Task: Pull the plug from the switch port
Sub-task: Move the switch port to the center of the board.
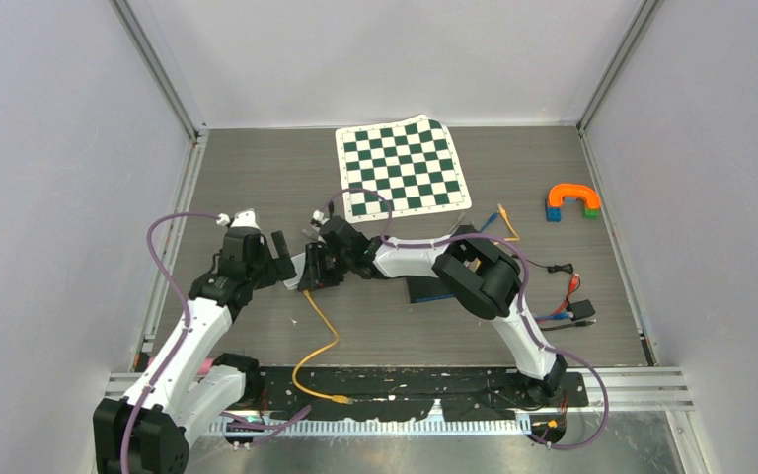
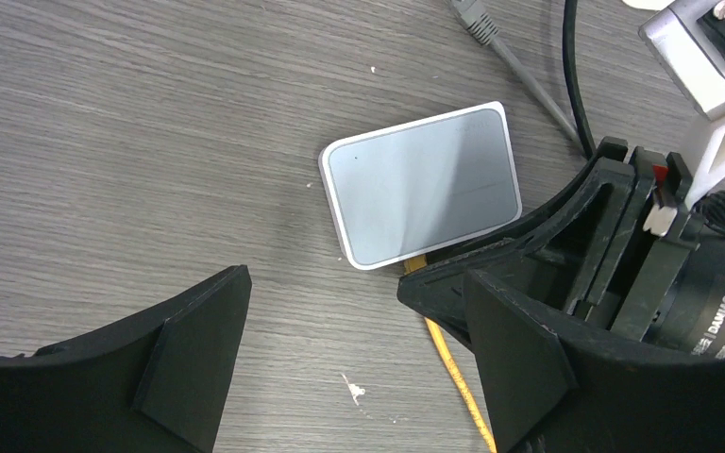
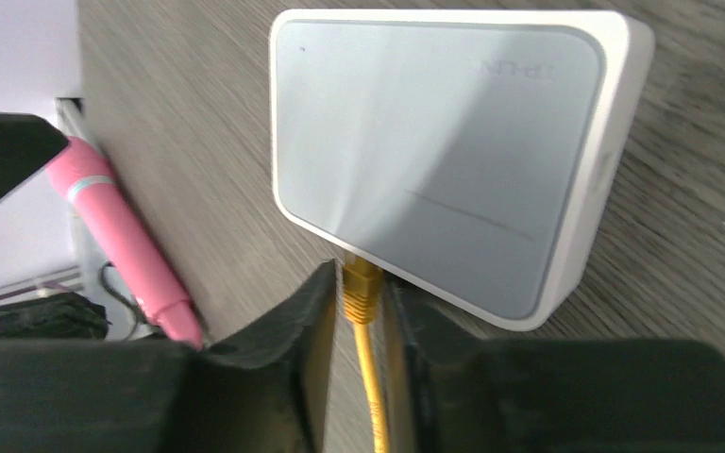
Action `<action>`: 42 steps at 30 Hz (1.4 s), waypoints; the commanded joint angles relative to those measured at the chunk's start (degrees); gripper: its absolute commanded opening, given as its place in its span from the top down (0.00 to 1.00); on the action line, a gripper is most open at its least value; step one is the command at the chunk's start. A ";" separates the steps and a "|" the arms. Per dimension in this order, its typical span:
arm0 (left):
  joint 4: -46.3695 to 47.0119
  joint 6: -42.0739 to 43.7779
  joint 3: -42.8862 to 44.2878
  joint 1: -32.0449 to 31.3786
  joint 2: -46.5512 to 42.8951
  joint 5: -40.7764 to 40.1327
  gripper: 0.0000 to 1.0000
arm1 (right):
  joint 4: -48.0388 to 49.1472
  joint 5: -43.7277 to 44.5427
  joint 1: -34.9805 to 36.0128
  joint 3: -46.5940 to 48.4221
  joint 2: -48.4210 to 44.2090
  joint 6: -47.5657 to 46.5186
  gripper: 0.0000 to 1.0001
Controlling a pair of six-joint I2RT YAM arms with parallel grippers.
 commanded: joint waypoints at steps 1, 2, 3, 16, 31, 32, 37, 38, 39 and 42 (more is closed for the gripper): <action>-1.40 3.19 3.08 0.34 2.34 -0.93 0.15 | -9.82 7.04 0.74 -0.99 -0.77 -6.91 0.80; -1.88 3.54 3.38 0.27 2.85 -0.95 0.16 | -9.79 7.02 0.76 -1.64 -1.27 -7.74 0.82; -2.02 3.90 3.58 0.32 3.25 -0.77 0.16 | -9.83 6.80 0.78 -2.00 -1.84 -9.74 0.86; -1.14 4.33 3.48 0.00 6.25 5.79 0.16 | -7.93 -3.99 -0.40 -13.29 -10.88 -21.27 0.91; -3.46 0.05 0.30 -0.05 -9.73 -6.37 0.07 | -9.12 1.30 0.58 1.31 -4.28 -16.79 0.34; -3.54 0.34 0.17 -0.01 -10.01 -6.36 0.06 | -10.61 2.16 1.20 3.20 -2.92 -17.07 0.33; -4.00 0.39 0.37 -0.01 -9.77 -6.26 0.02 | -18.23 7.01 3.15 9.96 2.11 -18.88 0.38; -4.09 0.41 0.50 -0.03 -9.54 -6.16 0.02 | -19.40 8.64 3.69 11.47 3.20 -19.22 0.39; -4.22 0.41 0.67 -0.05 -9.18 -6.14 0.02 | -21.11 9.50 3.91 12.08 3.74 -19.87 0.41; -4.50 0.72 0.99 -0.06 -8.47 -6.23 0.01 | -22.21 12.93 4.70 10.63 3.29 -21.00 0.48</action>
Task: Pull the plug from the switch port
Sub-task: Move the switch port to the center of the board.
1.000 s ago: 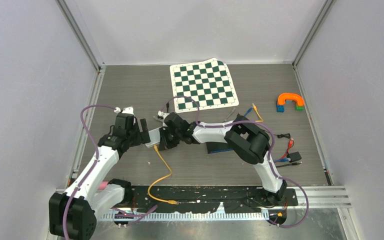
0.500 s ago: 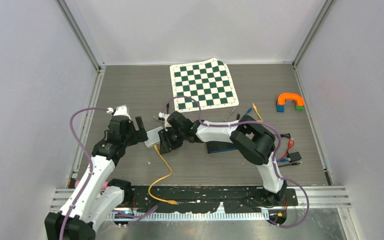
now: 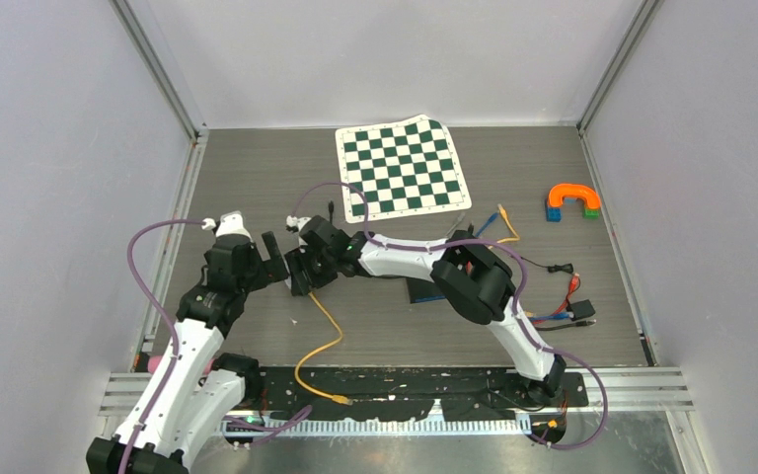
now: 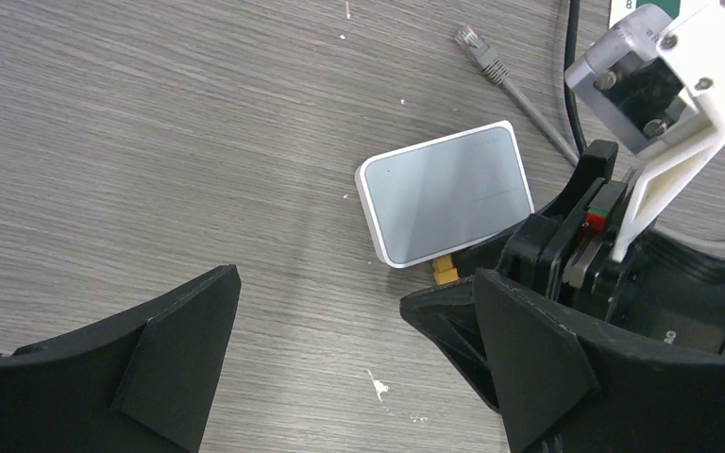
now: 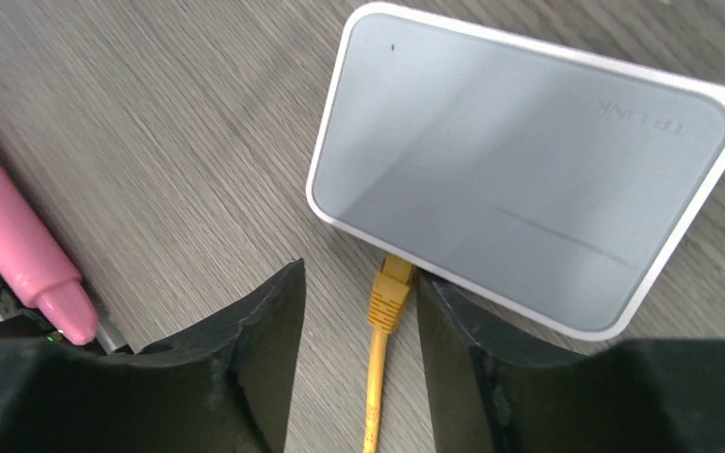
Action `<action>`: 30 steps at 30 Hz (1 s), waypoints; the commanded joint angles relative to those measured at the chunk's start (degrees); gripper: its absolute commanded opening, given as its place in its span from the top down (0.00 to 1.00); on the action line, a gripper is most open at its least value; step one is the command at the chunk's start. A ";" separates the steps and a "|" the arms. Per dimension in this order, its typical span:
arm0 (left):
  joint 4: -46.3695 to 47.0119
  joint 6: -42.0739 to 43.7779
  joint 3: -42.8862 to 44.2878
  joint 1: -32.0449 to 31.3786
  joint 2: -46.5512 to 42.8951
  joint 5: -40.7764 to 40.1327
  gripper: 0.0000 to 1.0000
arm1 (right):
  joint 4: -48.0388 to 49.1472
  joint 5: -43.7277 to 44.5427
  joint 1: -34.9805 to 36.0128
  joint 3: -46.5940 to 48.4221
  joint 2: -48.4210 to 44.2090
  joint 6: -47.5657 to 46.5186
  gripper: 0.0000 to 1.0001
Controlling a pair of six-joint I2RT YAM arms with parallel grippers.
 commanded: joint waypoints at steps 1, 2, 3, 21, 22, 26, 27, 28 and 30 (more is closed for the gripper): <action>-0.51 0.49 0.76 -0.02 0.95 -1.33 0.01 | -7.32 7.43 1.23 -2.41 0.72 -2.84 0.55; -0.45 0.80 0.74 -0.03 1.21 -1.15 0.00 | -7.05 7.80 1.25 -3.48 0.20 -3.17 0.60; -0.37 0.95 0.74 0.01 1.53 -0.85 0.00 | -6.45 8.34 1.25 -5.79 -1.00 -3.41 0.70; 13.80 -12.51 -6.86 -2.81 8.52 19.50 0.03 | 15.52 -8.51 -4.85 -34.56 -18.27 -1.49 0.95; 15.50 -13.58 -7.56 -3.70 9.02 19.94 0.03 | 16.90 -9.82 -4.95 -34.65 -17.59 -0.77 0.95; 15.22 -12.50 -6.70 -7.87 12.38 17.29 0.07 | 16.51 -11.00 -4.92 -32.45 -15.63 2.79 0.89; 13.77 -10.72 -5.72 -9.34 13.02 14.98 0.07 | 16.16 -11.13 -4.95 -32.03 -15.20 3.38 0.86; 12.33 -8.91 -4.71 -10.58 13.54 12.73 0.07 | 16.03 -11.31 -4.96 -31.43 -15.10 3.64 0.83; 8.93 -6.26 -2.72 -11.31 14.89 9.76 0.06 | 15.66 -11.39 -5.12 -31.10 -15.14 4.26 0.73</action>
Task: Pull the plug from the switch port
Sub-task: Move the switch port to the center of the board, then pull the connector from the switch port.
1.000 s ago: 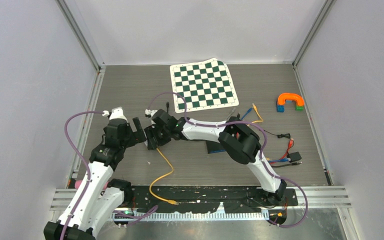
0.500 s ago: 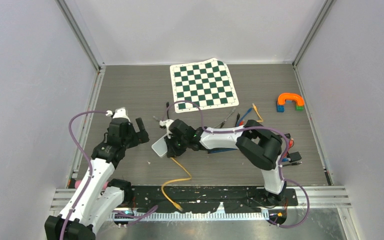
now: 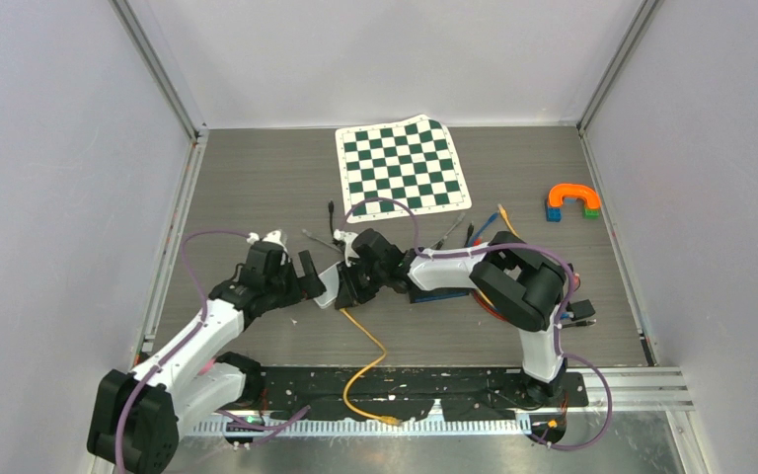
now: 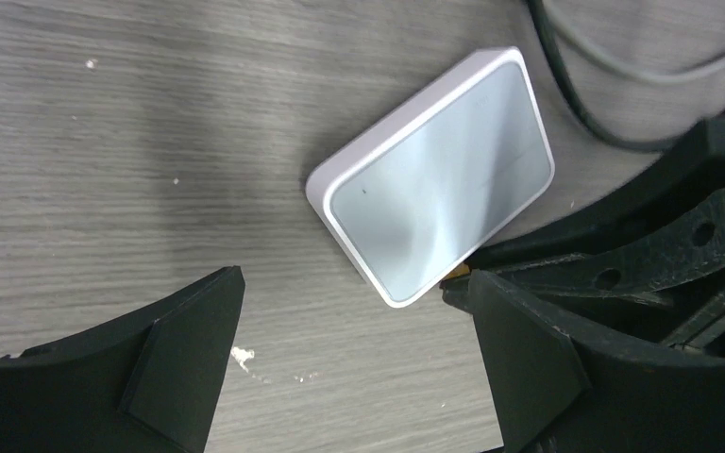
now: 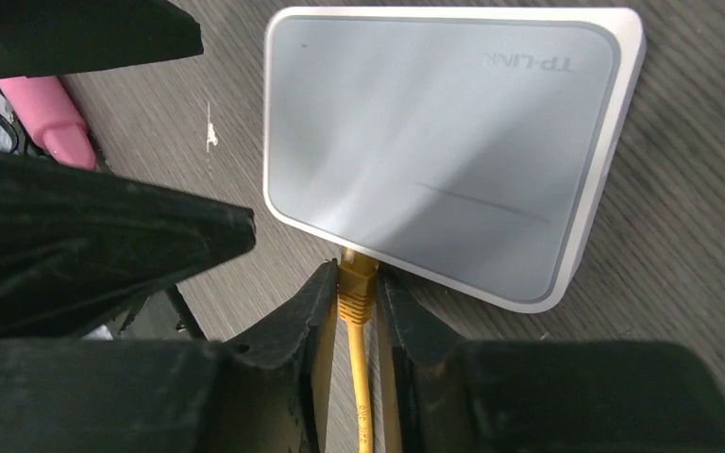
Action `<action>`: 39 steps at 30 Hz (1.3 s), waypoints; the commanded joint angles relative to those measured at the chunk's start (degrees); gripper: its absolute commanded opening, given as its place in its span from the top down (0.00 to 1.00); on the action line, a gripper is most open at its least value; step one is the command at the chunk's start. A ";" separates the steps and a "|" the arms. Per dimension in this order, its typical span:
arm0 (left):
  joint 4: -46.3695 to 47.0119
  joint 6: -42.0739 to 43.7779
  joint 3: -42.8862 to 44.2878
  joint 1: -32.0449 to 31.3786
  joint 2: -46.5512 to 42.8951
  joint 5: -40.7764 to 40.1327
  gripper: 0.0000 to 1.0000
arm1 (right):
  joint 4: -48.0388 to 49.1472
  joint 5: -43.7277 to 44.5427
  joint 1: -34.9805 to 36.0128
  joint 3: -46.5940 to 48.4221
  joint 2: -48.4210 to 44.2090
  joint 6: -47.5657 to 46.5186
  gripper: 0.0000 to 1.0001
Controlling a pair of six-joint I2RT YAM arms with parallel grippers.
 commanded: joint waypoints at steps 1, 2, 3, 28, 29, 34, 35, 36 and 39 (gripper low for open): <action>-2.67 5.12 6.26 -2.25 2.19 -6.67 0.06 | -1.14 -1.61 0.02 1.36 1.36 3.10 0.68; -4.07 5.99 7.18 -2.25 2.59 -7.59 0.06 | -1.04 -1.59 -0.33 1.02 1.04 3.44 0.66; -5.08 6.61 7.91 -2.25 2.68 -9.03 0.06 | -0.74 -1.84 -0.52 0.76 0.35 3.68 0.63; -12.54 49.67 17.92 -5.27 15.03 9.77 0.00 | 13.20 -6.14 -7.15 -12.52 -9.76 16.03 0.57; -12.28 50.13 18.08 -5.55 16.06 10.38 0.01 | 13.43 -6.30 -7.18 -12.65 -9.60 16.41 0.57; -11.54 50.25 18.72 -6.03 18.80 6.68 0.01 | 16.31 -7.78 -7.58 -13.31 -8.65 18.38 0.56; -11.52 50.53 18.94 -6.03 19.23 6.17 0.01 | 17.35 -8.51 -7.57 -13.26 -8.06 18.79 0.57; -11.82 50.95 19.21 -6.02 19.66 5.86 0.02 | 17.88 -8.86 -7.52 -13.25 -7.81 19.58 0.56; -11.46 50.82 19.54 -6.08 21.70 2.13 0.05 | 21.06 -10.77 -7.56 -13.11 -6.49 21.70 0.57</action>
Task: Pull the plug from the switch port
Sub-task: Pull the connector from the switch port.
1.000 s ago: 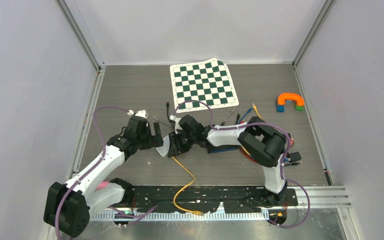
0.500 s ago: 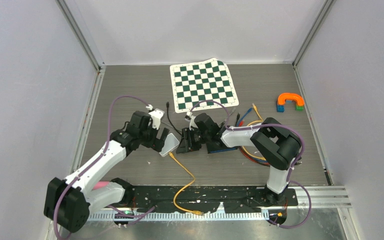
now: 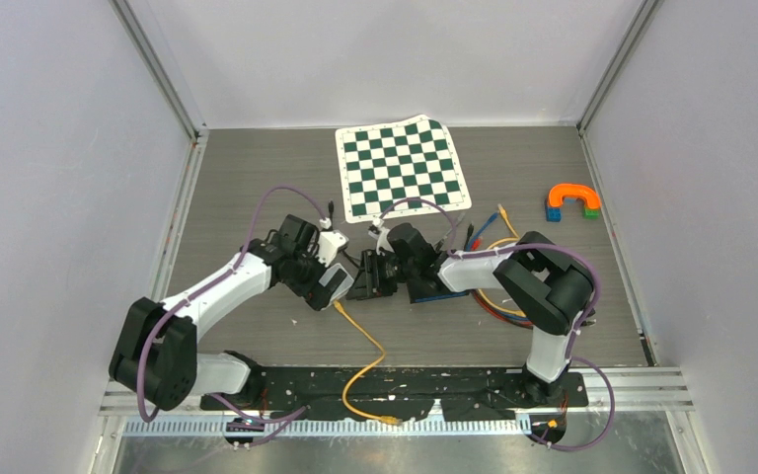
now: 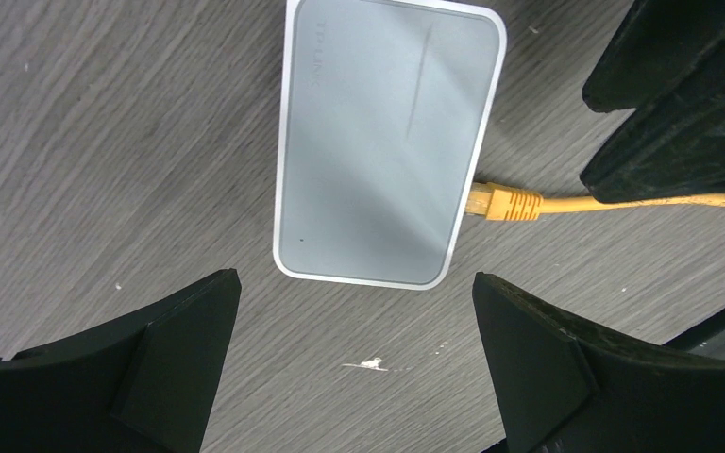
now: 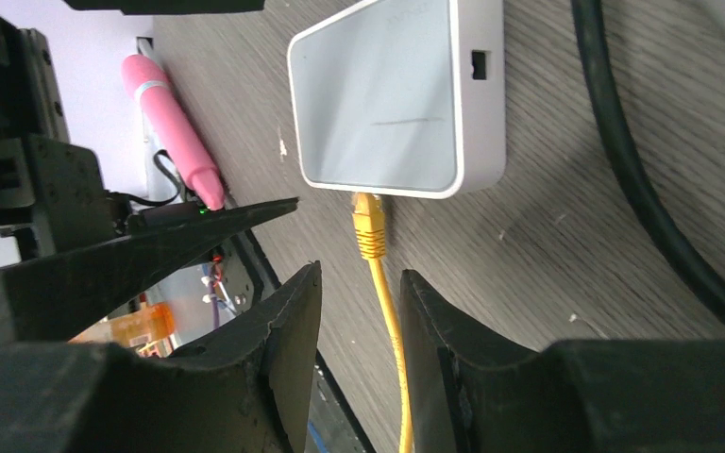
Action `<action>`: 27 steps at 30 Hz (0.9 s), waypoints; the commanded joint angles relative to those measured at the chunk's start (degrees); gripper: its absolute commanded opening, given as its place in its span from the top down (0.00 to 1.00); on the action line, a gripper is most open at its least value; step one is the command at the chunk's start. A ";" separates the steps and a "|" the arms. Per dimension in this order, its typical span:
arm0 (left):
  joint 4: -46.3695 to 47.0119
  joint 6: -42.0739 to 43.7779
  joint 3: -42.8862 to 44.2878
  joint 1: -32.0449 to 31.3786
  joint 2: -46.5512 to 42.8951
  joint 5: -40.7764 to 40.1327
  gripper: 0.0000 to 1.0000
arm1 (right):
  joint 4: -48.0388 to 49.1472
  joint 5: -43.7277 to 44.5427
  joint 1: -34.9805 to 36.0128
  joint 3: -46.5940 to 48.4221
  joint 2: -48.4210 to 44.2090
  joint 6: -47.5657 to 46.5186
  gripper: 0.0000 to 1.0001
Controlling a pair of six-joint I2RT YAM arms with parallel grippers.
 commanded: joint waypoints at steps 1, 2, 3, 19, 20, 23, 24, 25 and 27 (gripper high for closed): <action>0.09 1.49 3.07 -0.23 2.28 -4.65 0.05 | 7.31 -3.14 -0.22 0.43 1.27 4.26 0.57; -0.16 1.71 3.30 -0.30 3.03 -4.99 0.07 | 7.96 -3.56 -0.22 0.67 1.76 4.71 0.56; -0.32 2.02 3.51 -0.26 3.67 -4.73 0.08 | 8.20 -3.75 -0.22 0.77 2.17 5.46 0.57; -1.08 3.85 4.40 -2.06 4.49 0.98 0.09 | 8.44 -3.34 -0.22 0.18 4.12 7.03 0.57; -1.02 3.92 4.51 -2.06 4.73 1.36 0.09 | 8.48 -3.36 -0.18 0.25 4.34 7.09 0.57; -2.81 3.74 6.00 -2.06 6.45 1.13 0.15 | 8.52 -3.53 -0.14 0.48 4.90 7.20 0.56; -2.93 3.46 6.19 -2.06 6.64 1.32 0.16 | 8.52 -3.61 -0.14 0.45 5.04 7.19 0.56; -2.86 3.58 6.00 -2.06 6.75 1.64 0.15 | 8.48 -3.58 -0.13 0.32 5.02 7.22 0.56; -3.57 3.80 6.41 -2.06 7.49 1.26 0.15 | 8.42 -3.49 -0.13 0.20 4.99 7.18 0.57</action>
